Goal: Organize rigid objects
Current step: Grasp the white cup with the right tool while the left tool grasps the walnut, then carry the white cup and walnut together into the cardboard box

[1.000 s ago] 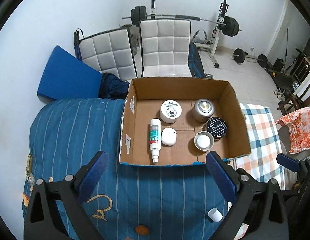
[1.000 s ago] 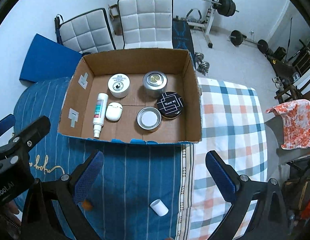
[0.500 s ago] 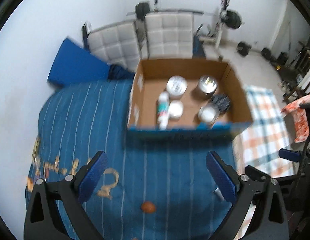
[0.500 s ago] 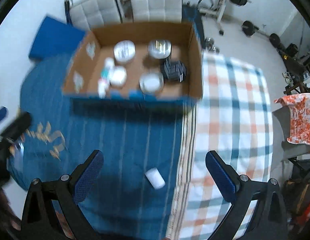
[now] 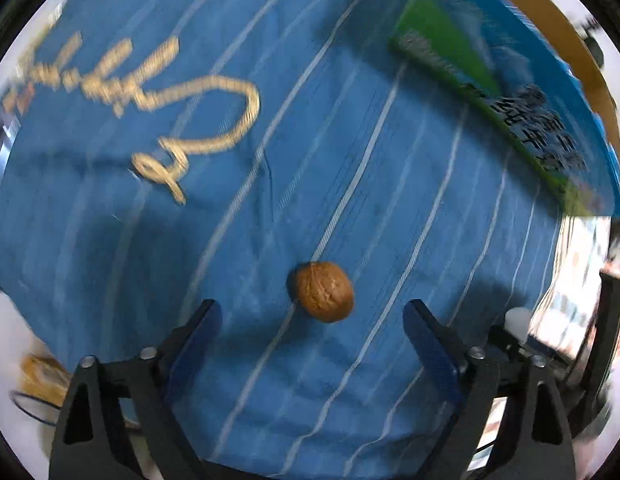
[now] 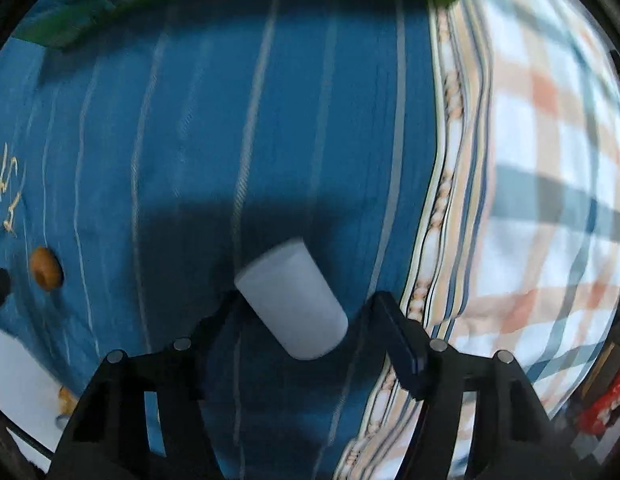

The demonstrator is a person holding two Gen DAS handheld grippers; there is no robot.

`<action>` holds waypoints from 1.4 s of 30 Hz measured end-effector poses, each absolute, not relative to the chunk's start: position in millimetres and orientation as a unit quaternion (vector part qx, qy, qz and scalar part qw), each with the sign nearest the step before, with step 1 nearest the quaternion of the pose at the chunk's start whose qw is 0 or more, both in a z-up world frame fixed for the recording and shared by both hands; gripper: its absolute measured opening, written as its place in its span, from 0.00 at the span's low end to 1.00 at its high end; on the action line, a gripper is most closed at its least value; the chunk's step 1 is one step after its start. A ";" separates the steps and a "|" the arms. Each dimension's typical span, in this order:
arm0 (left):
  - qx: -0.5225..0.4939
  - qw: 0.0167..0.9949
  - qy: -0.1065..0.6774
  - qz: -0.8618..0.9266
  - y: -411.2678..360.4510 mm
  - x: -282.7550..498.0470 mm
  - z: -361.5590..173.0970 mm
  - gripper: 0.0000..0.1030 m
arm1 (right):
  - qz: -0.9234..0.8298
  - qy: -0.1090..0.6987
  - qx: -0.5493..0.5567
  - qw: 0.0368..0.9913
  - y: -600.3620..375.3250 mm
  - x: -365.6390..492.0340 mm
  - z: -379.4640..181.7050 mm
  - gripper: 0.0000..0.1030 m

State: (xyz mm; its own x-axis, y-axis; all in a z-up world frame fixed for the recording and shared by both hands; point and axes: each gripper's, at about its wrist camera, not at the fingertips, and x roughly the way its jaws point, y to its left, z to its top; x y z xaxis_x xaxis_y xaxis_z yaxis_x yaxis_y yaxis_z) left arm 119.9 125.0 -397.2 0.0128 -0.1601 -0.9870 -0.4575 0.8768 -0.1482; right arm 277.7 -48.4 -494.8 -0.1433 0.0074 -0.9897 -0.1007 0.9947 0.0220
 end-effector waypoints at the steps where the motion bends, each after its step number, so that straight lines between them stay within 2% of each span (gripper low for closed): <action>1: -0.239 0.666 0.698 0.110 127.1 118.9 -406.2 0.76 | 0.037 0.756 -0.033 0.653 -47.6 276.5 -496.0 0.64; 5: -0.245 0.649 0.711 0.112 121.7 124.6 -429.5 0.66 | 0.018 0.760 -0.028 0.650 -49.6 275.5 -497.1 0.56; 6: -0.236 0.647 0.716 0.111 117.1 126.7 -433.3 0.65 | 0.017 0.761 -0.030 0.648 -49.1 275.4 -496.9 0.50; 7: -0.225 0.646 0.721 0.110 111.0 128.9 -437.8 0.59 | 0.018 0.762 -0.031 0.647 -48.6 275.9 -496.9 0.44; 9: -0.195 0.649 0.726 0.115 100.8 133.7 -441.4 0.55 | 0.021 0.765 -0.040 0.643 -45.7 275.0 -497.4 0.40; 13: -0.117 0.668 0.726 0.110 72.5 135.6 -437.3 0.34 | 0.017 0.763 -0.048 0.645 -36.7 270.7 -496.7 0.37; 21: -0.079 0.685 0.720 0.077 26.8 122.2 -423.7 0.34 | 0.019 0.762 -0.037 0.646 -18.7 250.6 -488.2 0.34; 33: -0.004 0.751 0.661 0.001 -55.7 105.8 -336.5 0.34 | 0.049 0.718 -0.001 0.694 -26.5 224.8 -411.9 0.34; 42: 0.001 0.783 0.621 -0.039 -37.1 118.0 -264.5 0.34 | 0.055 0.683 0.032 0.727 -51.8 228.0 -348.6 0.34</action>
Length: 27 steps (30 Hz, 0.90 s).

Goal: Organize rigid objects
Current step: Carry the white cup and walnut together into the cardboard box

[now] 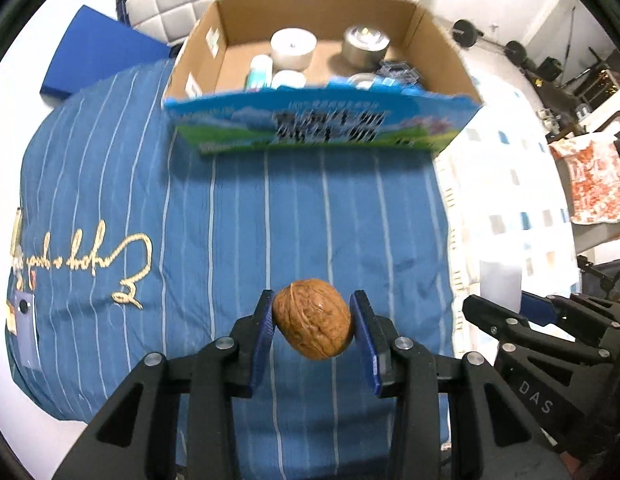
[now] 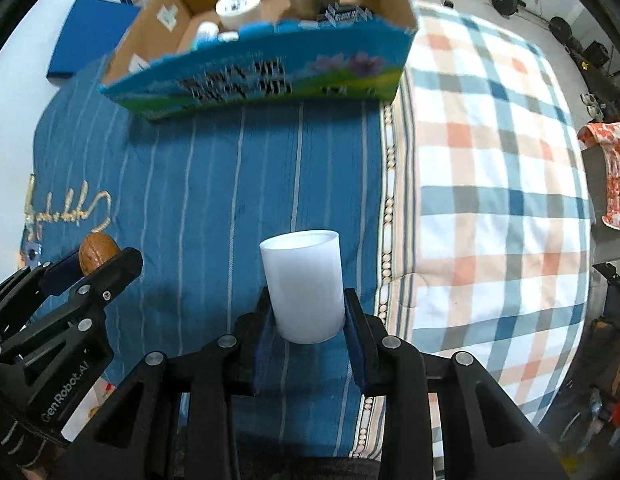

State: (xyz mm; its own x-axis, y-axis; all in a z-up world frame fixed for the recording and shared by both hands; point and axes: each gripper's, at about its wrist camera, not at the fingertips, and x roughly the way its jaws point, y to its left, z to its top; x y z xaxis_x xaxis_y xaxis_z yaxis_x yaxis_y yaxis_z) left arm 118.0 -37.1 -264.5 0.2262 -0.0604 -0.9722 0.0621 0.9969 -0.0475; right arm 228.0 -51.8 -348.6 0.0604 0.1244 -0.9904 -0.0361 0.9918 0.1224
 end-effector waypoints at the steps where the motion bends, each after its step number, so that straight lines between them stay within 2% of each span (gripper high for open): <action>1: 0.000 0.787 0.615 -0.042 -35.0 118.5 -258.2 0.34 | 0.056 0.679 0.032 0.732 -57.5 228.0 -340.0 0.34; 11: -0.007 0.823 0.565 -0.067 -26.1 120.6 -193.7 0.34 | 0.069 0.636 0.044 0.768 -56.1 230.2 -280.6 0.34; 19: -0.023 0.837 0.541 -0.082 -14.2 131.5 -164.2 0.34 | 0.081 0.615 0.062 0.782 -51.8 242.7 -252.2 0.34; 27: -0.049 0.853 0.513 -0.079 13.5 203.7 -145.8 0.34 | 0.089 0.594 0.083 0.795 -51.5 304.7 -232.2 0.34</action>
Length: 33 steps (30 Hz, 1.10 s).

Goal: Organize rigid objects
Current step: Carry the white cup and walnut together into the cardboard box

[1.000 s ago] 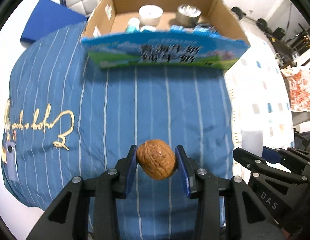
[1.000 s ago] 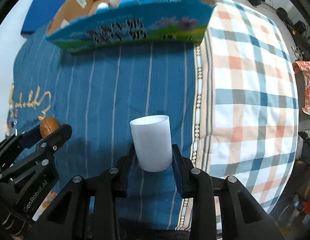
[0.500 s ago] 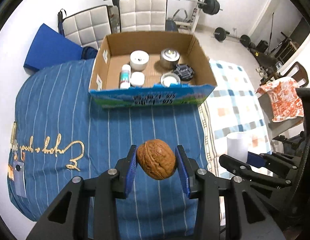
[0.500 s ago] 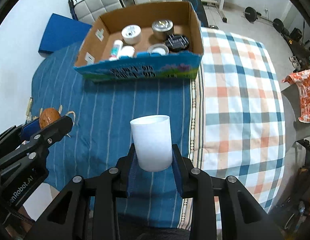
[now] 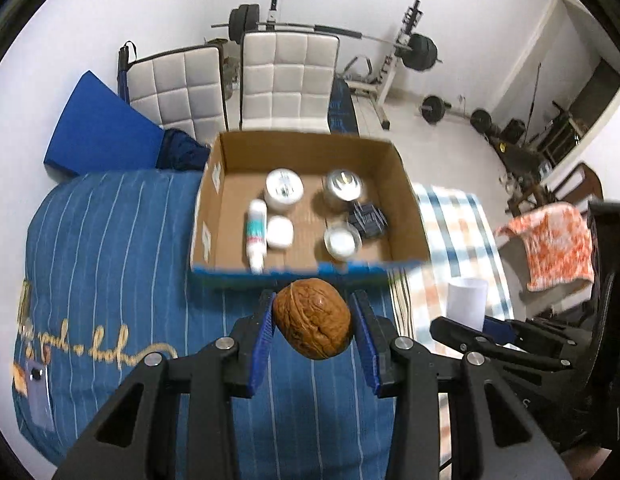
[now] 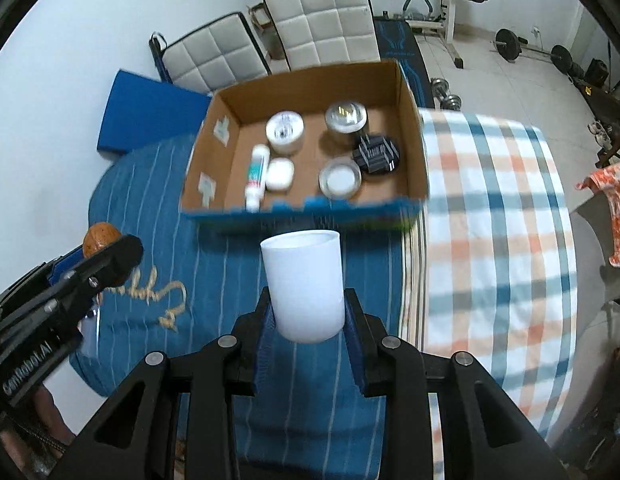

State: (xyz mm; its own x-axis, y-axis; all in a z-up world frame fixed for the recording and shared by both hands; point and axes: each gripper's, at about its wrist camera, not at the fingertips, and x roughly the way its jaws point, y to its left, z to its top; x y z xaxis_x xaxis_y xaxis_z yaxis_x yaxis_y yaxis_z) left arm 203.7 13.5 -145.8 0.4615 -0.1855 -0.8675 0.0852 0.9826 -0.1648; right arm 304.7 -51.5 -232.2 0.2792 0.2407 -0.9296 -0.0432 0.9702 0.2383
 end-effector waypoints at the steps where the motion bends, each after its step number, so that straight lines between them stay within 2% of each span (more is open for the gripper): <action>1: -0.051 0.854 0.511 -0.079 17.1 214.2 -145.8 0.34 | 0.088 0.590 0.083 0.798 -50.7 319.5 -230.7 0.34; 8: -0.043 0.838 0.540 -0.068 42.4 326.5 -177.9 0.34 | 0.099 0.597 0.085 0.791 -34.7 420.3 -247.8 0.34; 17: -0.051 0.767 0.638 -0.050 53.7 456.2 -277.2 0.34 | 0.085 0.658 0.062 0.745 -4.6 527.2 -343.8 0.34; 23: -0.052 0.726 0.685 -0.033 54.6 491.6 -330.5 0.34 | 0.068 0.690 0.051 0.719 2.1 565.1 -394.6 0.34; 33: -0.018 0.705 0.709 -0.017 52.1 501.7 -366.0 0.35 | 0.069 0.718 0.031 0.691 15.5 585.1 -444.3 0.34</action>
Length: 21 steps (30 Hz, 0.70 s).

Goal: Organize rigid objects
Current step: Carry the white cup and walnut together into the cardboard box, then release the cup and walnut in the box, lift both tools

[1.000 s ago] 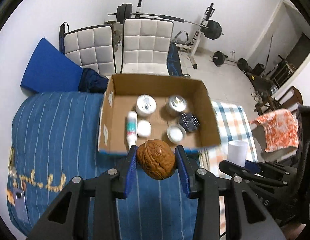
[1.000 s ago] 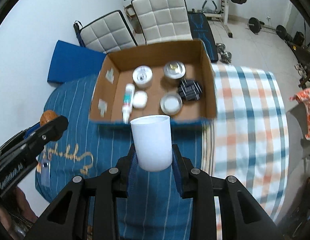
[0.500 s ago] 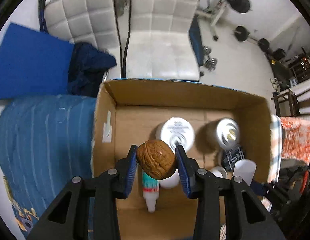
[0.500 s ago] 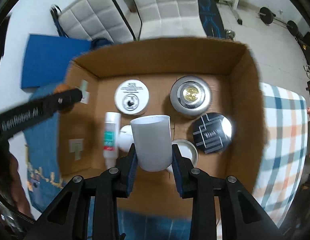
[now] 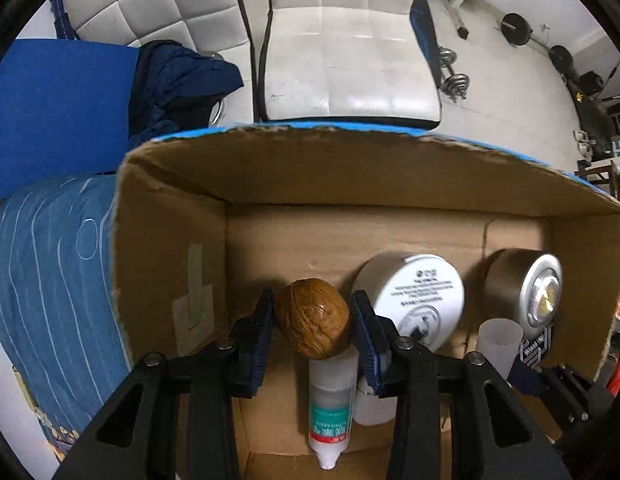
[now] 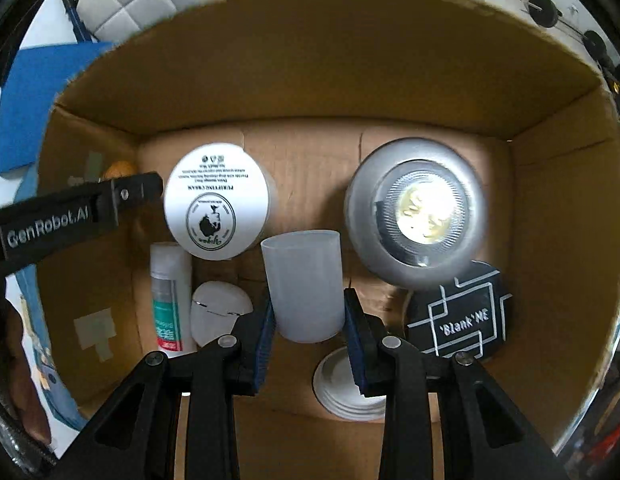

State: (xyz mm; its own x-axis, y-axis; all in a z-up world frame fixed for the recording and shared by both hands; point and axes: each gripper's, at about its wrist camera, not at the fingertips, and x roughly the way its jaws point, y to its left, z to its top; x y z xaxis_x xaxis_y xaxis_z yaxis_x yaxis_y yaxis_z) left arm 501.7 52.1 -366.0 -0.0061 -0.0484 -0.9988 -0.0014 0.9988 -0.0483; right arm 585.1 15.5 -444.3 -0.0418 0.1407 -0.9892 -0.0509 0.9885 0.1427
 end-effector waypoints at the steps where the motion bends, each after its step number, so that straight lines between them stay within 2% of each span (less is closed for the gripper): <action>1: -0.017 0.701 0.712 -0.016 52.3 504.6 -369.5 0.35 | 0.067 0.720 0.025 0.690 17.6 587.0 -449.2 0.34; 14: -0.003 0.693 0.721 -0.002 50.2 502.7 -378.5 0.35 | 0.058 0.735 0.011 0.676 15.7 596.3 -482.4 0.35; 17: -0.003 0.689 0.724 0.001 50.4 503.5 -376.4 0.35 | 0.056 0.735 0.014 0.676 18.6 594.7 -481.5 0.50; 18: -0.004 0.690 0.724 0.002 50.6 503.0 -373.7 0.35 | 0.056 0.734 0.016 0.677 17.8 594.3 -480.3 0.61; 19: -0.005 0.691 0.723 0.002 51.3 502.2 -372.0 0.35 | 0.056 0.732 0.018 0.679 16.8 593.9 -478.1 0.68; 21: -0.005 0.695 0.719 0.003 52.1 500.9 -366.1 0.35 | 0.051 0.731 0.018 0.680 13.2 591.0 -474.1 0.71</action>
State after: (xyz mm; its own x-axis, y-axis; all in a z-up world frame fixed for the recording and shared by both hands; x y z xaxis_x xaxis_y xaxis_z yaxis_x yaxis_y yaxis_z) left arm 500.9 52.1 -366.1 -0.0340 -0.0028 -0.9994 -0.0119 0.9999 -0.0024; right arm 591.0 13.2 -474.1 -0.0738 0.0949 -0.9927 -0.0433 0.9942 0.0983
